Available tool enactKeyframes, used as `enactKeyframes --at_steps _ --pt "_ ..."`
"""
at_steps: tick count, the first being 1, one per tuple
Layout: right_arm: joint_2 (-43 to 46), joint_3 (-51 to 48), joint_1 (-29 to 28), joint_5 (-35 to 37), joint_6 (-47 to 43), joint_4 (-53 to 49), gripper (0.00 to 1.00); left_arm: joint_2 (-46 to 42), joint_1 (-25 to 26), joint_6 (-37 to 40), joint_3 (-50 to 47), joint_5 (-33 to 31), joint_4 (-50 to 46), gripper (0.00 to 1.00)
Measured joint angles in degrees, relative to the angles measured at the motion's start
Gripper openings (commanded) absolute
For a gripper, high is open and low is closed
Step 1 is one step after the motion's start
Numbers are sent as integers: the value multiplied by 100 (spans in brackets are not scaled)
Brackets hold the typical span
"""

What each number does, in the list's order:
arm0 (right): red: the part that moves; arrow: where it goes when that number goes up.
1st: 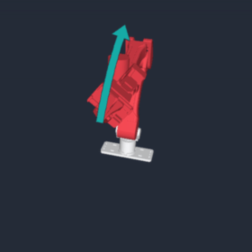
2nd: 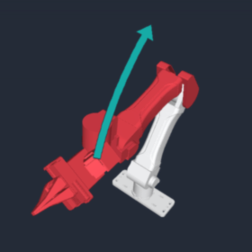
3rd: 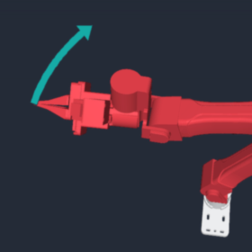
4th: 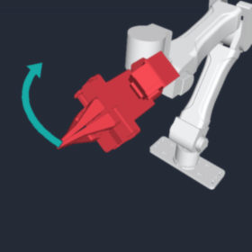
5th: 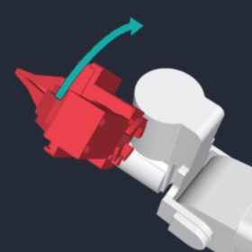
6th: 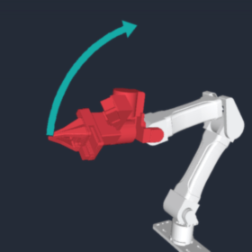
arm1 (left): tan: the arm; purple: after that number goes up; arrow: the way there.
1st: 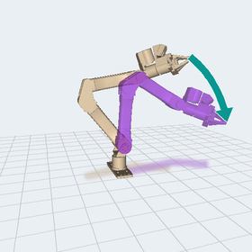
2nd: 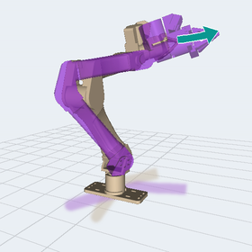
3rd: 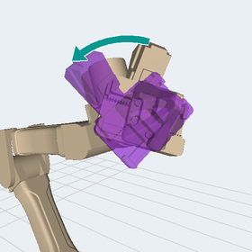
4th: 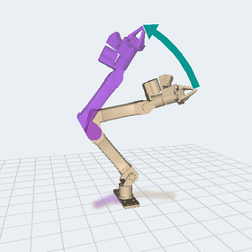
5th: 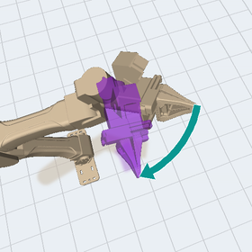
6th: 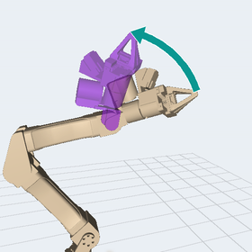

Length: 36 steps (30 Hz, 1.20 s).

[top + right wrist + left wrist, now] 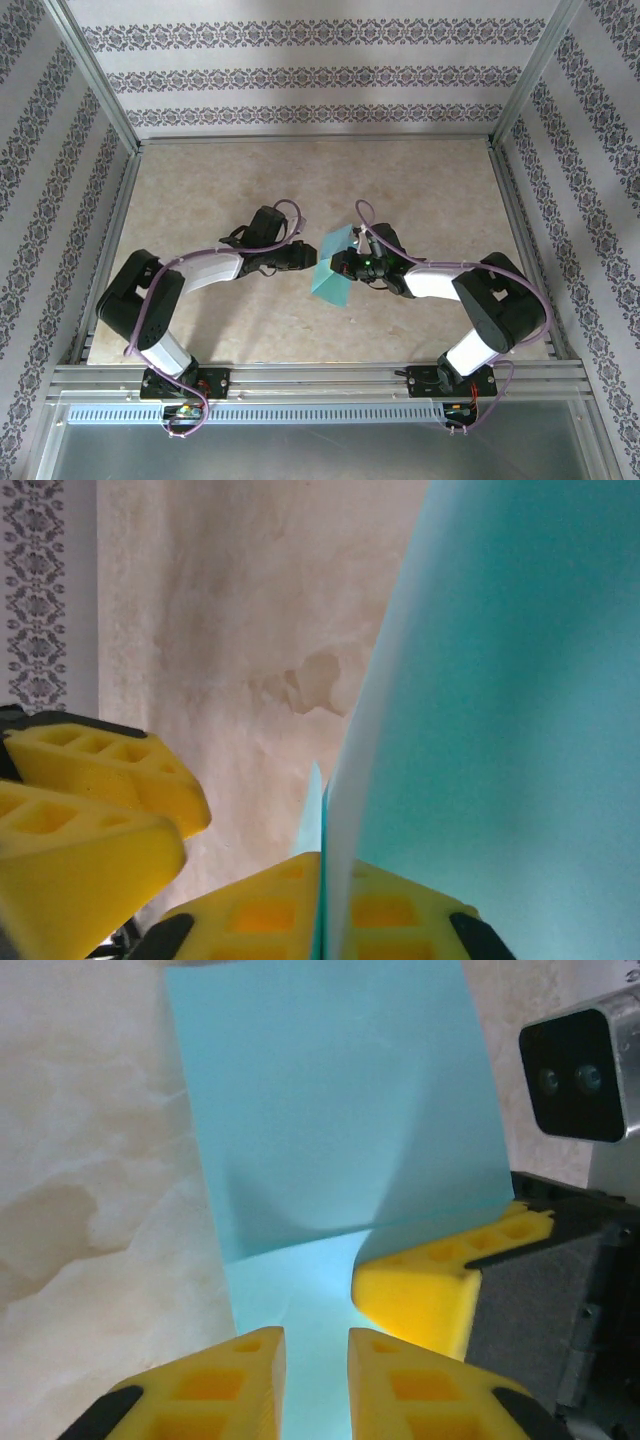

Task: Fold a paper plane with a square sheet of paper (fold left side to right side)
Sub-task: Turn over the paper at the center of the table.

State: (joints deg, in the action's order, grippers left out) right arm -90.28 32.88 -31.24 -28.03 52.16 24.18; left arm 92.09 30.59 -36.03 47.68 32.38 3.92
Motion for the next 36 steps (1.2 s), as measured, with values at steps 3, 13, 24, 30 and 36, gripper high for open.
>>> enactKeyframes --at_steps 3,13,24,30,36 --pt "286 0 85 15 -98 -22 0 -472 -188 -166 -181 9 42 56" --pt "2120 155 986 -11 -437 -17 0 -1749 -1169 -1799 -946 935 1871 92" --pt "2702 717 1036 -208 -415 393 0 -1196 -831 -3526 -457 1681 4297 90" --pt "2562 774 748 -205 -393 494 0 -732 -584 -3974 -321 1799 5056 85" --pt "2361 857 564 -197 -391 601 0 -205 -356 -4382 -229 1847 5547 66"
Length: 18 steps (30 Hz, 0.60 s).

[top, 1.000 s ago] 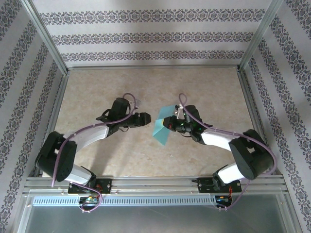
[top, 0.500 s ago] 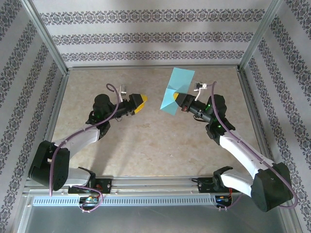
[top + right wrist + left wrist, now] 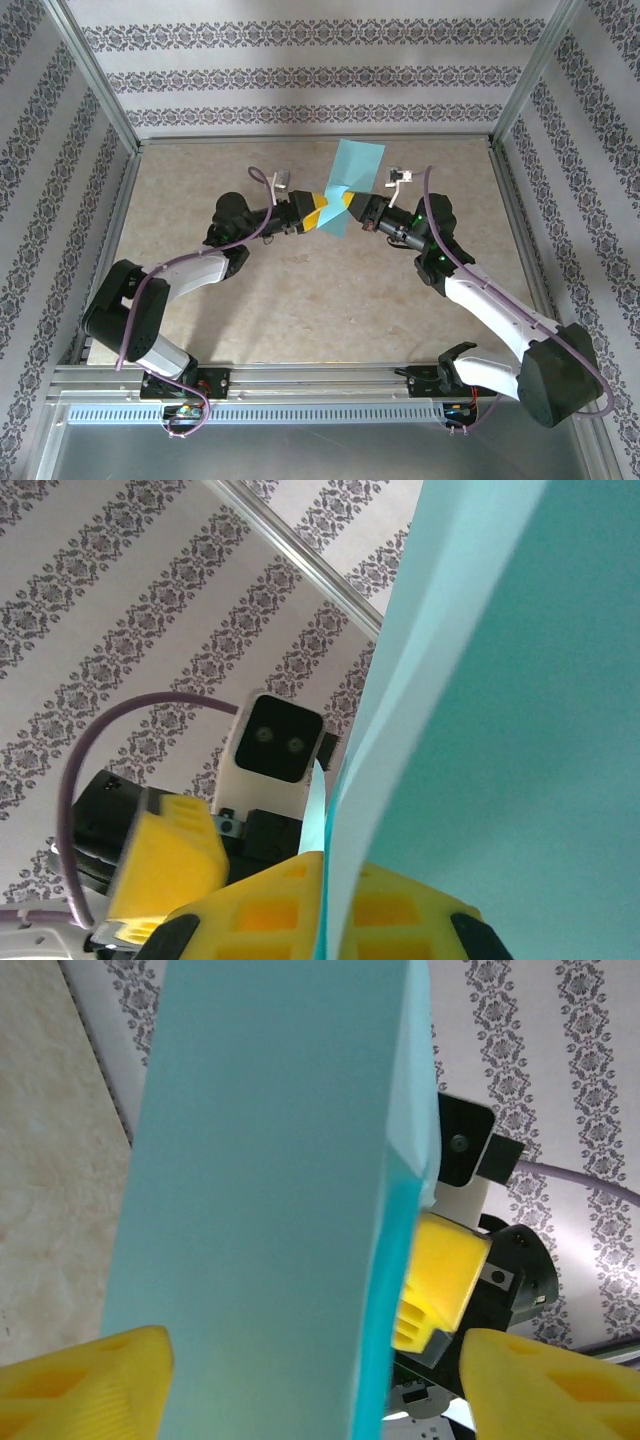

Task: Fold a paper plane with a square sheet of paper (fold left side to right side)
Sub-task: Turn over the paper at the center of the table.

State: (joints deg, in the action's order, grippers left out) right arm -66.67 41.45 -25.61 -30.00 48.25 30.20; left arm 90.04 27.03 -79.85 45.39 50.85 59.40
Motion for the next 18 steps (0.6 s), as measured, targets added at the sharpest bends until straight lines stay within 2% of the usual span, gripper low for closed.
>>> enactKeyframes --at_steps 4,7,10,15,18 --pt "-94 15 -46 22 0 28 0 190 63 -223 122 39 291 43" --pt "-114 15 -44 61 0 31 6 197 68 -273 160 76 367 27" --pt "-111 15 -44 83 2 31 12 195 68 -256 175 109 365 15" --pt "-11 0 31 109 17 -20 29 160 68 -133 175 122 236 4" --pt "247 -109 216 153 -17 -155 43 39 68 59 175 125 -85 1"
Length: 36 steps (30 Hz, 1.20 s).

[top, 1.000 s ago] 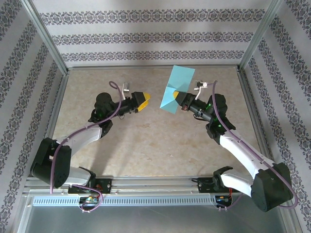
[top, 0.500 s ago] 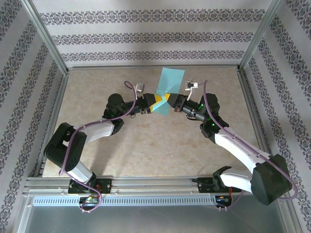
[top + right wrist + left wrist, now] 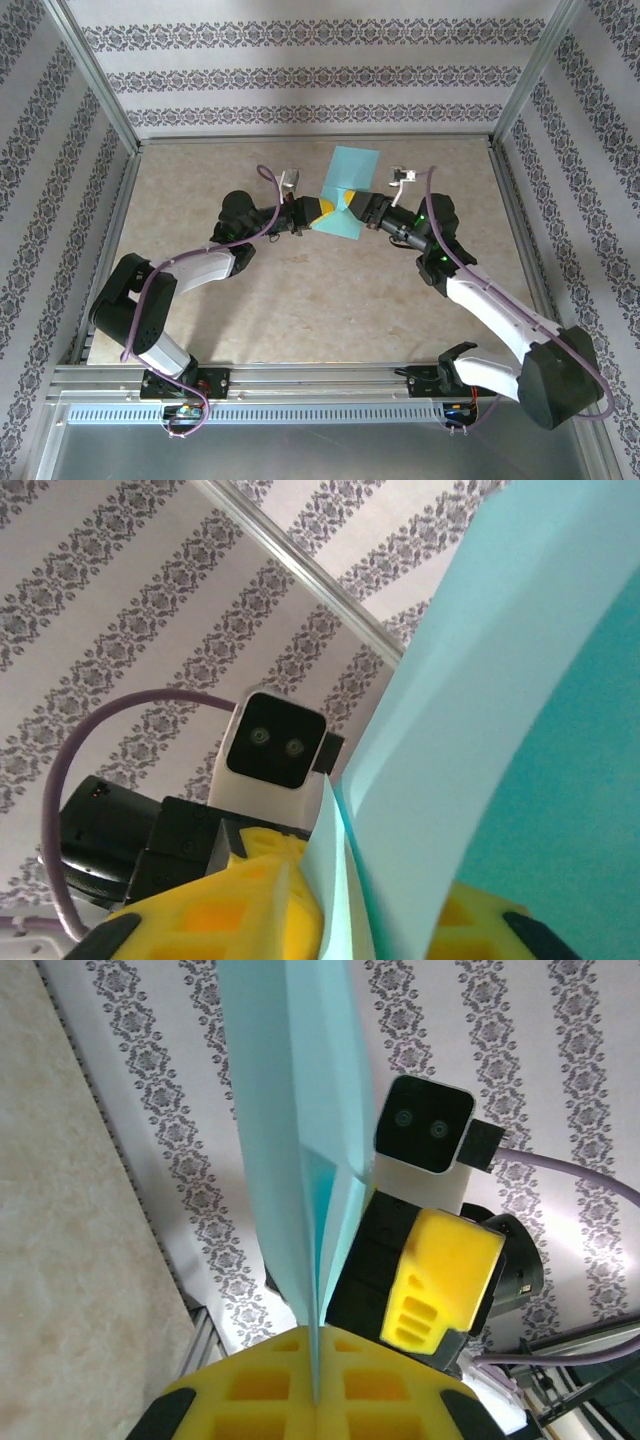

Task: Fold a paper plane with a square sheet of paper (fold left side to right side)
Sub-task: Turn over the paper at the center of the table.

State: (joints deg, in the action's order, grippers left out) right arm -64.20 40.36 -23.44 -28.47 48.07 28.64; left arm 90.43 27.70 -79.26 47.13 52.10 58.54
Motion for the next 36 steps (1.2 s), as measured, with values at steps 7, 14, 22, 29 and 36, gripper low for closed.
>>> enactKeyframes --at_steps 7,14,22,29,36 --pt "1008 -186 391 588 -590 -1403 63 -938 0 1755 367 -160 -3088 0" --pt "1576 -199 695 1934 -1266 -3475 83 -1272 411 4564 2385 -2205 -8056 0" --pt "1753 -522 1233 2675 -1447 -4721 97 420 2052 5834 4332 -5963 -11680 0" --pt "2061 -704 1526 2719 -1440 -4964 98 1832 2597 5613 4715 -7606 -12815 0" --pt "2146 -789 1698 2688 -1399 -4992 98 2800 2732 4752 4948 -8017 -13199 0"
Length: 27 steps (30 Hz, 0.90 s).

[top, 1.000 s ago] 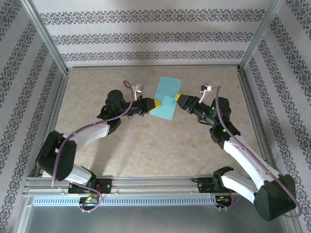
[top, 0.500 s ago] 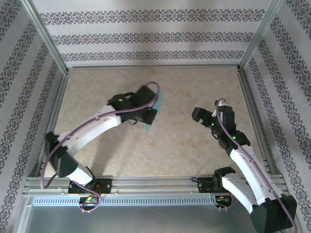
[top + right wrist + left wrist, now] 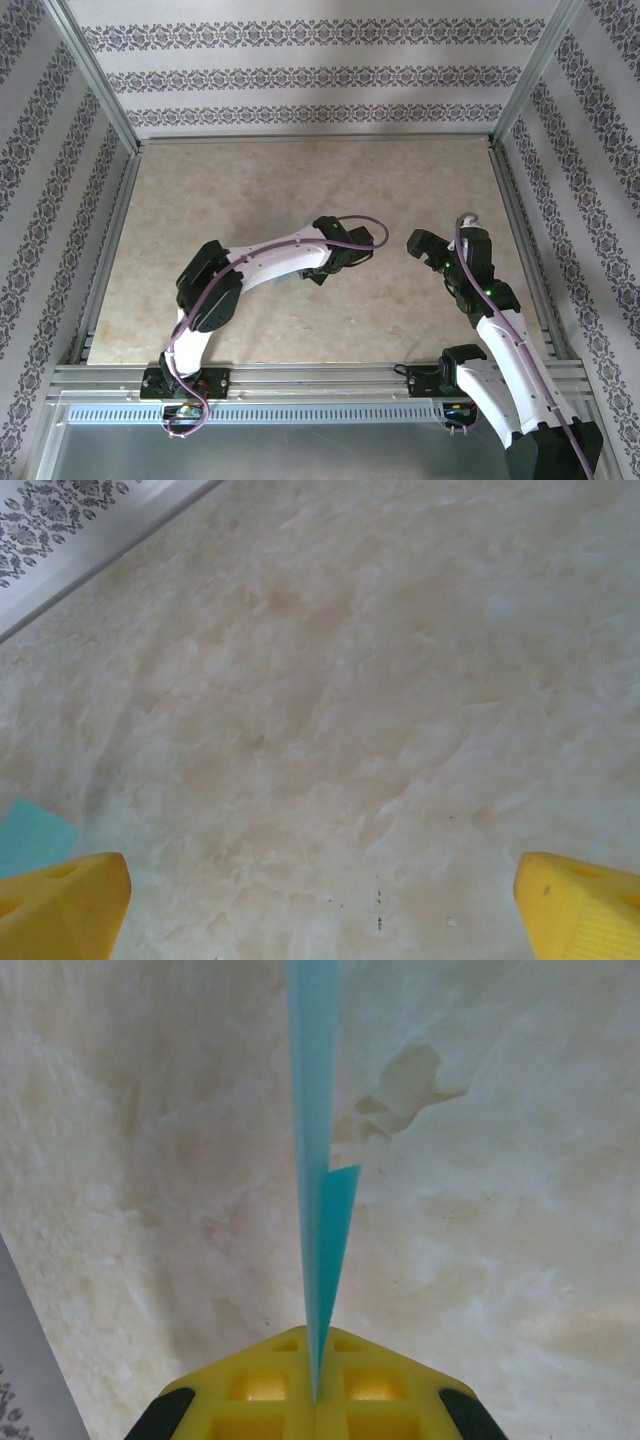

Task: Fold a paper plane with a square sheet of paper (fold left side to right side)
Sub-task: Turn over the paper at the center of the table.

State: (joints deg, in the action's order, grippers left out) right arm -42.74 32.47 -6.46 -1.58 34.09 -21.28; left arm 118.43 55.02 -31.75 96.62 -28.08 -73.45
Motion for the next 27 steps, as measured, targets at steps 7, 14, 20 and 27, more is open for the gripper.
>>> enactKeyframes --at_steps 7,14,20,27 --pt "-4 -7 37 -103 20 -9 98 496 103 -280 4 660 256 14" --pt "-74 -13 111 -297 17 4 98 496 111 -299 15 1683 955 40" --pt "-494 -4 111 -787 0 4 93 138 -61 -197 -229 2774 1847 59" --pt "-1154 2 107 -1812 214 136 58 -1440 -953 -267 -1502 4347 3626 61"
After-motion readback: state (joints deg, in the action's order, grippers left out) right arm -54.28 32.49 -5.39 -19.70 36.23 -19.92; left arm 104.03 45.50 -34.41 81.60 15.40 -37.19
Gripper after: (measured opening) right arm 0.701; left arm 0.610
